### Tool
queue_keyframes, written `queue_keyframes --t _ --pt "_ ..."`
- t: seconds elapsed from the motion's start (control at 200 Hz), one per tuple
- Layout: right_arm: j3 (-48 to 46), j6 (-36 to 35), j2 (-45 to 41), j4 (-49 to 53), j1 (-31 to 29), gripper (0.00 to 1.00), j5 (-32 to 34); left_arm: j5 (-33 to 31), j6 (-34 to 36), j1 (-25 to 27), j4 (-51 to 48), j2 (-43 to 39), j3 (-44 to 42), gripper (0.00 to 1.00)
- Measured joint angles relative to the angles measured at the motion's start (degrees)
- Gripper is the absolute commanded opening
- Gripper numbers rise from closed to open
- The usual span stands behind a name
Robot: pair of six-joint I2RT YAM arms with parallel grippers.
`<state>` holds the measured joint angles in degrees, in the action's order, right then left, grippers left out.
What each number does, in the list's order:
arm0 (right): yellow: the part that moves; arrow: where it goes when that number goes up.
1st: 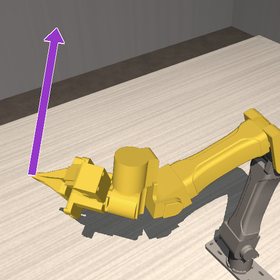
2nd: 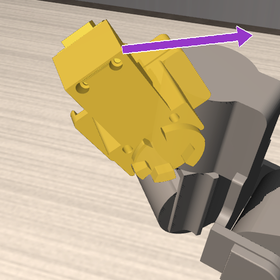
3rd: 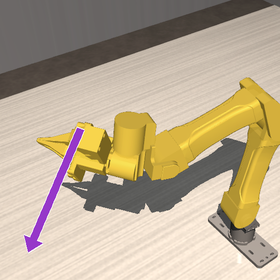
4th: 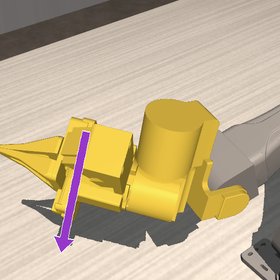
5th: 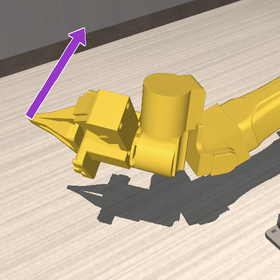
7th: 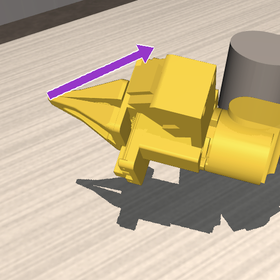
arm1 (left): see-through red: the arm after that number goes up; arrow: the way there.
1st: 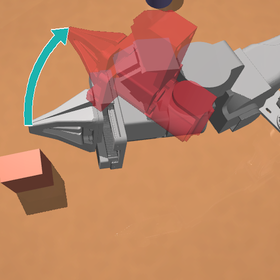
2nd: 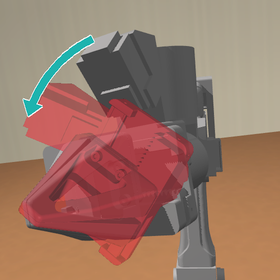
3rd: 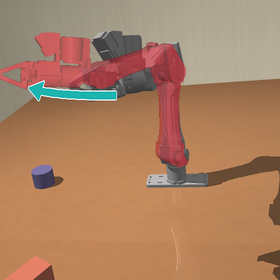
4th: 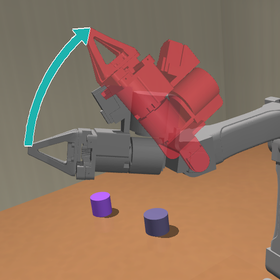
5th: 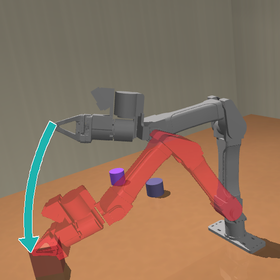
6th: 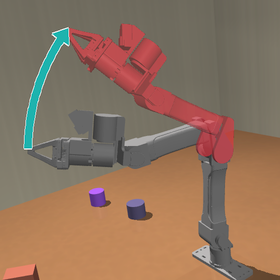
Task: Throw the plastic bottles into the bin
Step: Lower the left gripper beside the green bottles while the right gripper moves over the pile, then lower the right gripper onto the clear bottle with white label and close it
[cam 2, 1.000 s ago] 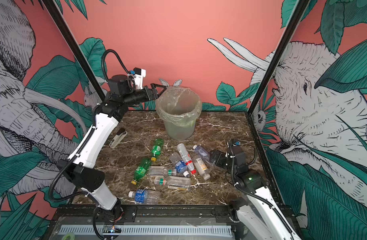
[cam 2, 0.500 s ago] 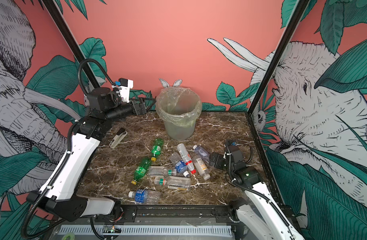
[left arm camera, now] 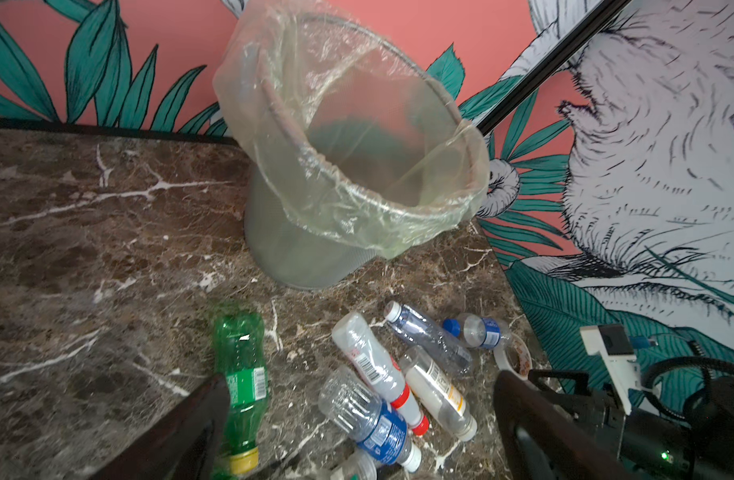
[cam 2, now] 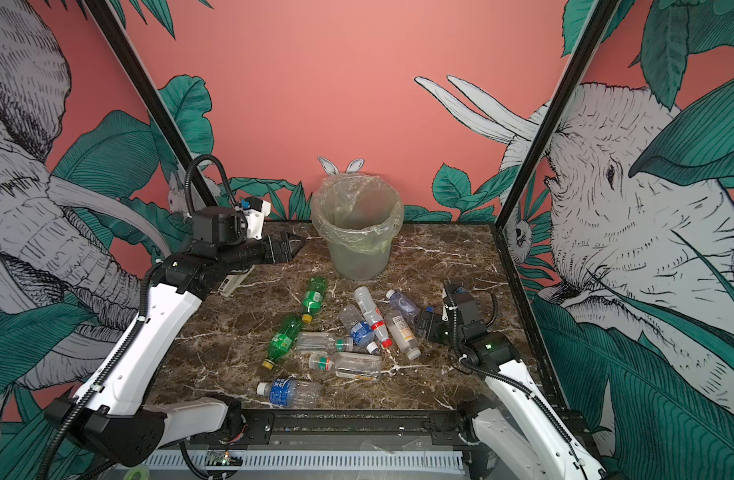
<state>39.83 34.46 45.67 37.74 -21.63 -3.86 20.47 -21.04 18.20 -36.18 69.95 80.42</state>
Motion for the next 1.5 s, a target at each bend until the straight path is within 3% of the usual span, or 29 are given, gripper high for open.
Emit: queue_keyframes --t 0.615,1.0,1.5 --pt "-3.08 -0.70 8.63 -6.29 -2.19 0.98 -3.08 -8.39 0.57 -1.11 -1.05 -9.60 -18.73 1.00" --pt "-3.17 -0.09 13.27 -10.97 -6.01 0.89 -2.58 -9.64 0.52 -3.91 0.46 -10.03 -25.51 0.99" --pt "-0.68 -0.74 23.04 -15.17 -9.57 0.87 0.04 -14.67 1.66 -4.52 0.37 -13.84 -28.76 0.99"
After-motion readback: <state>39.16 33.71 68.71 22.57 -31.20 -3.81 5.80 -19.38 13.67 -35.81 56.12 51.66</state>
